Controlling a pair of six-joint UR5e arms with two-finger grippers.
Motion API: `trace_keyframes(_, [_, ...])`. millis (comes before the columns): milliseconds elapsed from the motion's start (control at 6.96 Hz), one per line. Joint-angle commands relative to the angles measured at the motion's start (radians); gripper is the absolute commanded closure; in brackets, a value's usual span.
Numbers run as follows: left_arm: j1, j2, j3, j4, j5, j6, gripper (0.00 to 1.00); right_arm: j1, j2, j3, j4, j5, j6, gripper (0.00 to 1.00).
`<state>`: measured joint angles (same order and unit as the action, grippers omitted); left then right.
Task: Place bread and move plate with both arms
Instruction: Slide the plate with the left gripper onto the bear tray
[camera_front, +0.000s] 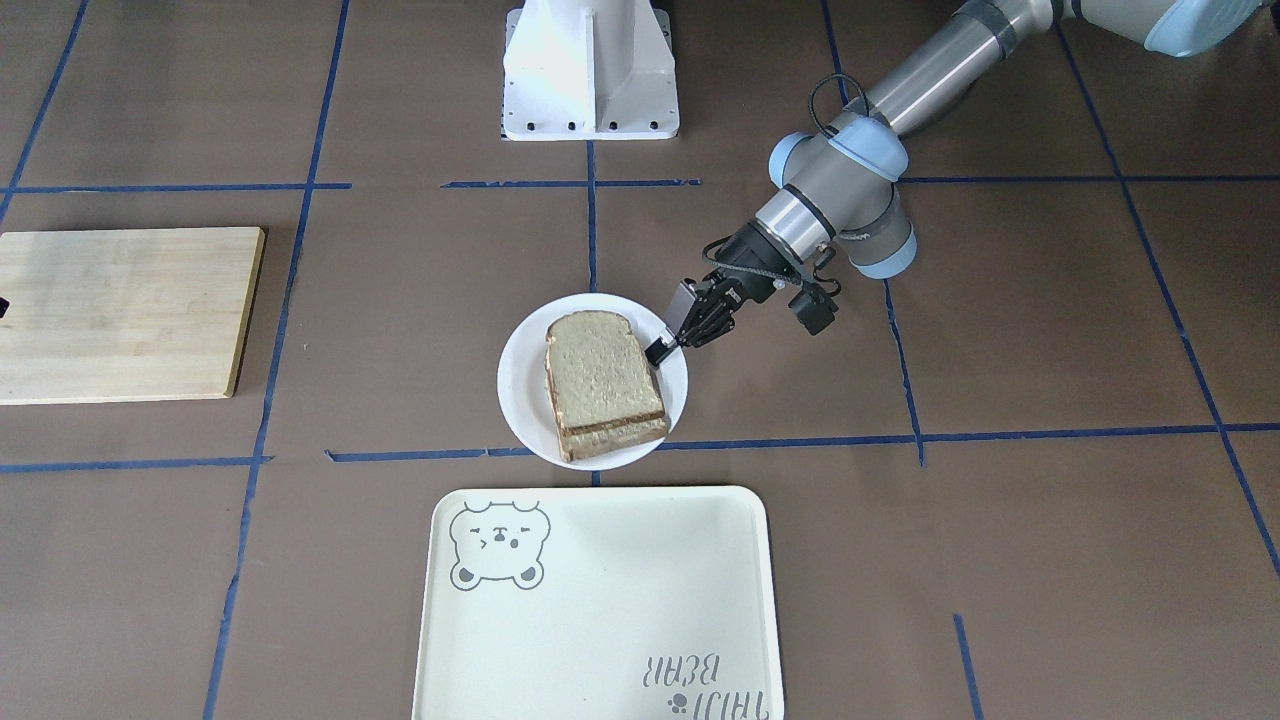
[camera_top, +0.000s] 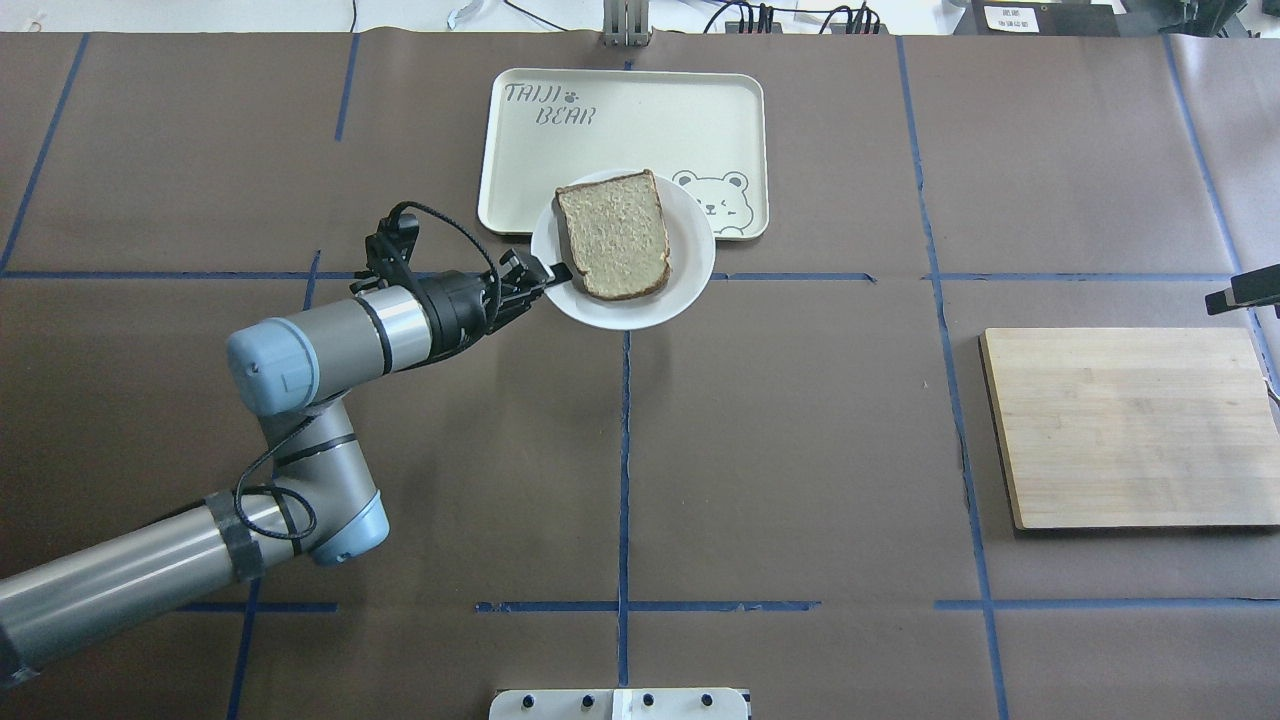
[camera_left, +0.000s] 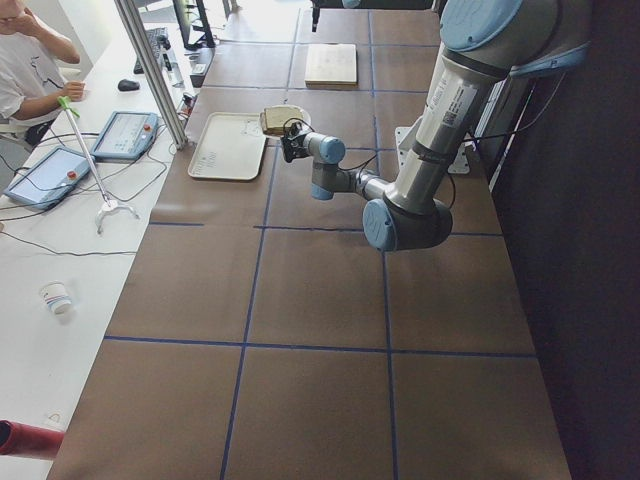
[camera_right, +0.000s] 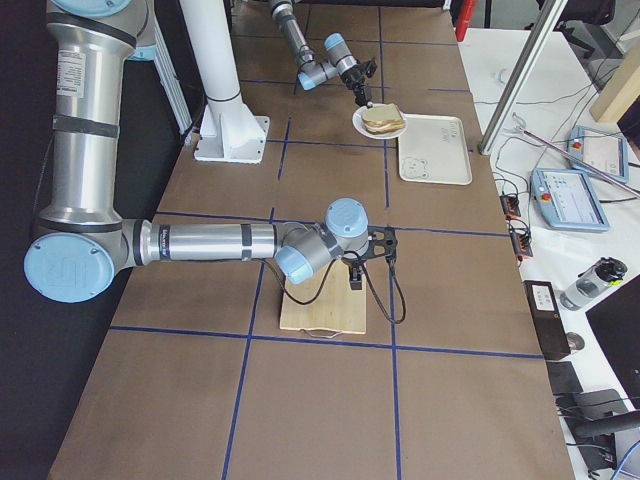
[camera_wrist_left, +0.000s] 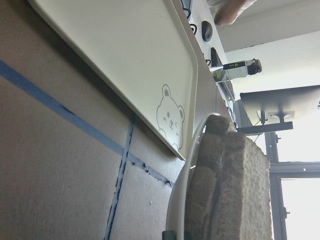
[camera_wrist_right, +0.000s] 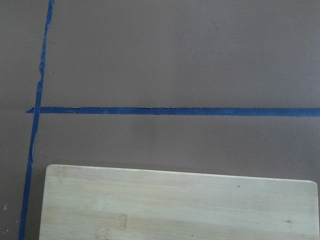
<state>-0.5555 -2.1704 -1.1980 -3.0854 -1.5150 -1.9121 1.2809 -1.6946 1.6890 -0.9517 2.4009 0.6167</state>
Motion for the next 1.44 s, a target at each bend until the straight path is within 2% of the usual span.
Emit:
trace_keyframes(0, [-0.064,-0.141,0.223,0.027,-0.001,-0.053,1.00,0.002,-0.008,0.001,0.001,0.000,0.000,0.00])
trace_keyframes(144, [-0.081,-0.226,0.358,0.028,-0.002,-0.061,1.00,0.002,-0.014,0.009,0.002,0.000,0.000,0.00])
trace_keyframes(288, [-0.096,-0.265,0.424,0.036,-0.007,-0.105,1.00,0.002,-0.019,0.015,0.001,0.000,0.000,0.00])
trace_keyframes(575, [-0.096,-0.310,0.509,0.037,-0.008,-0.108,0.99,0.002,-0.020,0.015,0.002,0.000,0.000,0.00])
trace_keyframes(862, [-0.096,-0.318,0.526,0.039,-0.011,-0.108,0.92,0.002,-0.023,0.020,0.001,0.000,0.000,0.00])
trace_keyframes(1006, [-0.096,-0.318,0.526,0.039,-0.028,-0.107,0.76,0.002,-0.022,0.020,0.001,0.000,0.000,0.00])
trace_keyframes(1150, [-0.096,-0.316,0.522,0.040,-0.031,-0.099,0.65,0.002,-0.019,0.020,-0.001,0.000,0.000,0.00])
trace_keyframes(1294, [-0.099,-0.312,0.515,0.040,-0.034,-0.094,0.64,0.000,-0.016,0.017,-0.002,0.000,0.000,0.00])
